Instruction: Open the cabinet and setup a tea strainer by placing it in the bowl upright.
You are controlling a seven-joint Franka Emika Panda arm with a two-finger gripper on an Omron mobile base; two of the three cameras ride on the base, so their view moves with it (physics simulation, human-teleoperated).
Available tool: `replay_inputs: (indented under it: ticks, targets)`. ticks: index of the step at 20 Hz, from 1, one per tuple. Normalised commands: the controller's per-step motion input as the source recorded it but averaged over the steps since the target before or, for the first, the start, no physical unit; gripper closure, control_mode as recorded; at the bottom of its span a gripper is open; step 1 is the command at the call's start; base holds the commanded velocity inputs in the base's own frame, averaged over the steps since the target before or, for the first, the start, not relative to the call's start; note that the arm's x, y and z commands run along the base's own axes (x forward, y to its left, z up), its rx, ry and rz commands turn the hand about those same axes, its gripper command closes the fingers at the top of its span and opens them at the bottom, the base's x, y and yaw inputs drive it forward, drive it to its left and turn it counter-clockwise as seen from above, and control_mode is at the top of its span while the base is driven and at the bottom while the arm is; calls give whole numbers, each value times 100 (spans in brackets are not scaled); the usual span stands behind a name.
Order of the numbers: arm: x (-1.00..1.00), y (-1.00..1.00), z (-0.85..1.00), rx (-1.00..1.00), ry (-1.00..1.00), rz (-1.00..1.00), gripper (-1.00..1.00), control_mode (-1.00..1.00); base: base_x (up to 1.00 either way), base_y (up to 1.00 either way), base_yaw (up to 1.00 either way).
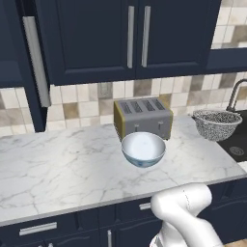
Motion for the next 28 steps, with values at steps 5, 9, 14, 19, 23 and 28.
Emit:
replay_inputs:
  ticks: [5,9,14,19,23,28]
  targets:
    - [49,3,-25,-7,-9,6,100,-100,0,0,0]
    - [45,24,-14,0,-11,-3,100,-100,0,0,0]
    - [54,4,-54,-4,-28,-10,100,-100,0,0,0]
    - [33,26,-72,-6,-41,-4,100,-100,0,0,0]
    - [33,36,-74,-6,-33,-1,100,-100,0,0,0]
    - [37,40,-47,0,-19,-4,100,-100,0,0,0]
